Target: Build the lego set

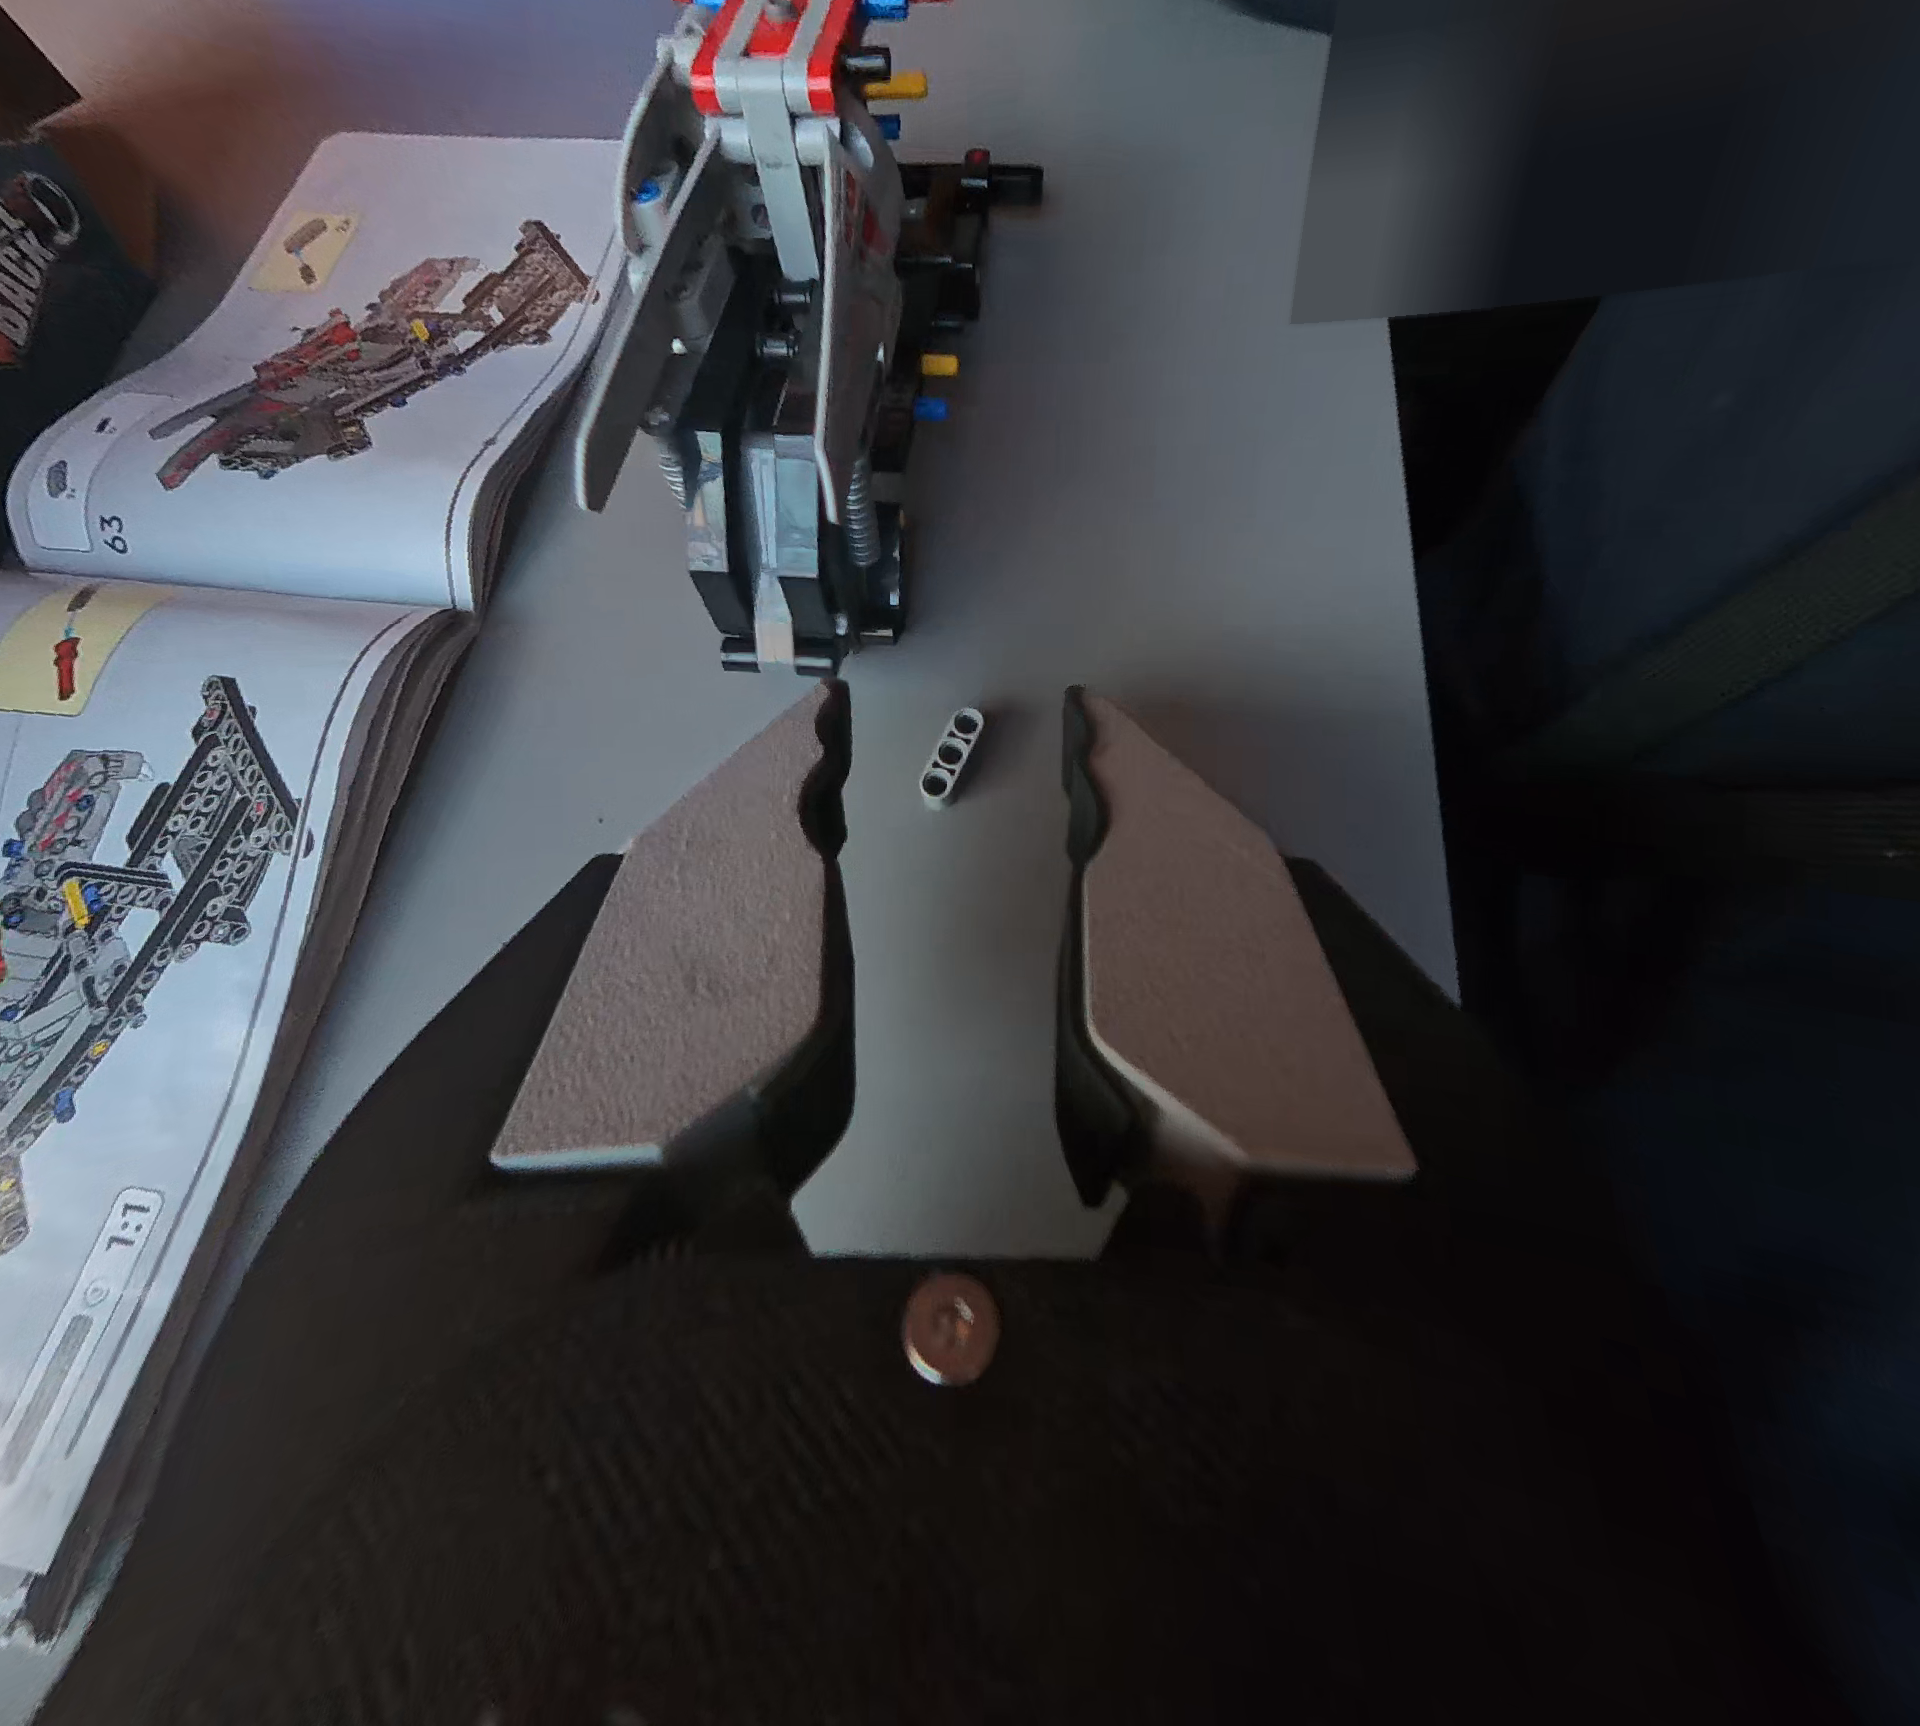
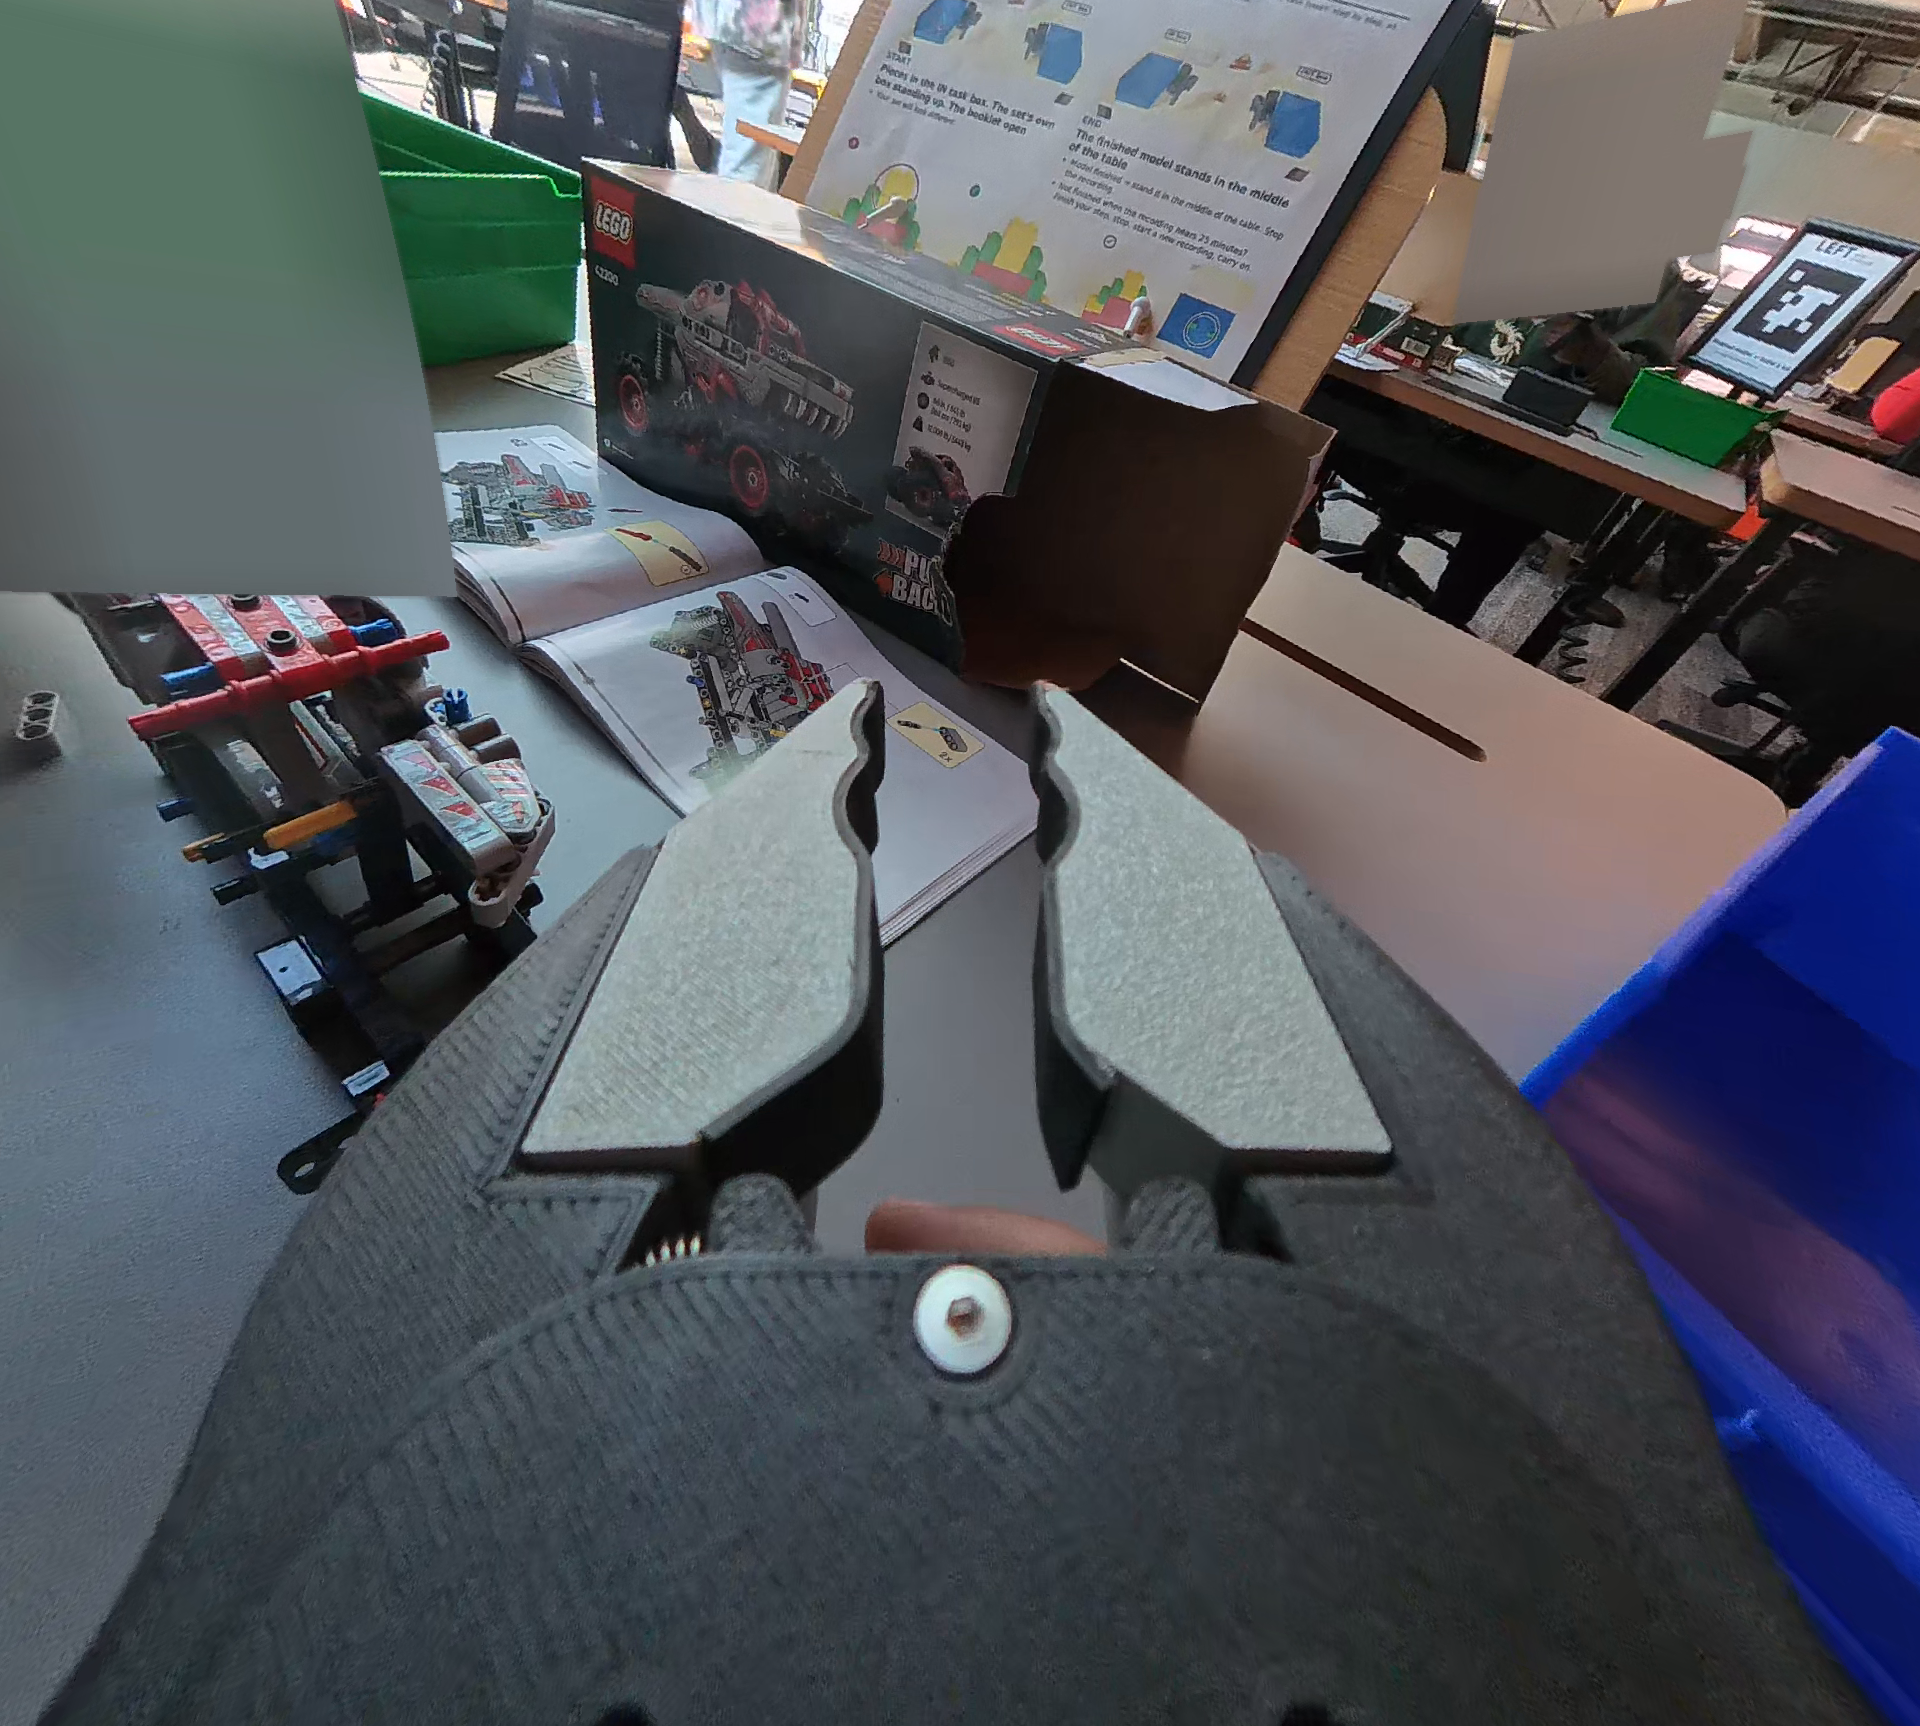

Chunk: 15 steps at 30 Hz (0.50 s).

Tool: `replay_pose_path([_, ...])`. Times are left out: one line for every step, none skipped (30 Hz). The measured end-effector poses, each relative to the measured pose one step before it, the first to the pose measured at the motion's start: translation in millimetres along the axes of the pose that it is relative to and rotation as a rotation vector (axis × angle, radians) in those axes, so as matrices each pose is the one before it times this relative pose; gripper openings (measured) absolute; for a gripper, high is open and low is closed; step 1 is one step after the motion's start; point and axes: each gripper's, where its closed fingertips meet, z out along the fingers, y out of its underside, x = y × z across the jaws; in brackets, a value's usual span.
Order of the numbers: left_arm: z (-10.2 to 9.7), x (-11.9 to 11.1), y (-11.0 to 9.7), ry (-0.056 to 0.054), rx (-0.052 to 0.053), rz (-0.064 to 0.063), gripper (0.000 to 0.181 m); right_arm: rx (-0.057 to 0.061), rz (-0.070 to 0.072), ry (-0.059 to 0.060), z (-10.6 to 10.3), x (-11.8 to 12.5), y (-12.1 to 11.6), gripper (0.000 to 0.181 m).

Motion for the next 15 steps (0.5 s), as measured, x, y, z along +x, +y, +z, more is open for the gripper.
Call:
replay_pose_path([-1.41, -1.52, -2.43, -0.0063, 0.0151, -0.0039, 0.037, 0.0002, 0.0005, -0.0001, -0.07, 0.0, -0.01, 0.024])
replay_pose_path([-1.67, -1.9, -2.81, -0.0098, 0.0166, -0.0029, 0.038, -0.0001, 0.0004, 0.0001, -0.11, 0.06, -0.06, 0.024])
replay_pose_path([-2.11, -2.51, -3.29, -0.0139, 0.0203, -0.0017, 0.039, 0.0001, -0.0002, 0.0004, -0.04, -0.02, -0.02, 0.024])
replay_pose_path([-2.5, -2.97, -4.12, -0.0168, 0.0245, -0.0013, 0.04, 0.0002, -0.0007, 0.0007, -0.1, -0.01, -0.15, 0.024])
replay_pose_path([-2.87, -2.31, -4.58, -0.0127, 0.0279, -0.0008, 0.04, 0.0, -0.0008, 0.0004, -0.01, -0.1, -0.04, 0.024])
replay_pose_path([-3.17, -2.16, -4.92, -0.0111, 0.0305, -0.0024, 0.04, -0.0002, -0.0007, 0.0, 0.01, -0.05, -0.1, 0.024])
replay_pose_path([-3.07, -2.36, -4.8, -0.0113, 0.0298, -0.0037, 0.039, -0.0002, -0.0004, -0.0005, 0.02, -0.18, 0.0, 0.024])
replay_pose_path([-2.94, -2.33, -4.76, -0.0109, 0.0286, -0.0044, 0.038, -0.0003, -0.0001, -0.0011, 0.11, -0.32, -0.02, 0.024])
replay_pose_path([-2.8, -1.88, -4.62, -0.0092, 0.0274, -0.0031, 0.037, -0.0005, -0.0001, -0.0012, 0.01, -0.29, 0.03, 0.024])
replay_pose_path([-2.65, -1.78, -4.55, -0.0098, 0.0278, -0.0006, 0.037, -0.0003, -0.0007, -0.0007, 0.11, -0.22, -0.02, 0.024])
replay_pose_path([-2.32, -2.02, -3.91, -0.0117, 0.0248, -0.0009, 0.035, -0.0001, -0.001, 0.0001, 0.12, -0.09, -0.04, 0.024])
replay_pose_path([-1.88, -2.05, -3.07, -0.0108, 0.0195, -0.0023, 0.034, -0.0004, -0.0005, -0.0001, 0.11, -0.18, 0.09, 0.024])
replay_pose_path([-1.24, -1.5, -2.23, -0.0065, 0.0148, -0.0049, 0.033, -0.0004, 0.0004, -0.0006, 0.12, -0.09, 0.14, 0.024])
replay_pose_path([-0.6, -1.08, -1.39, -0.0039, 0.0094, -0.0061, 0.033, -0.0001, 0.0006, -0.0007, 0.08, -0.18, -0.01, 0.025])
replay_pose_path([-0.15, -1.8, -0.62, -0.008, 0.0061, -0.0045, 0.033, 0.0005, 0.0004, -0.0011, 0.21, -0.28, -0.11, 0.025])
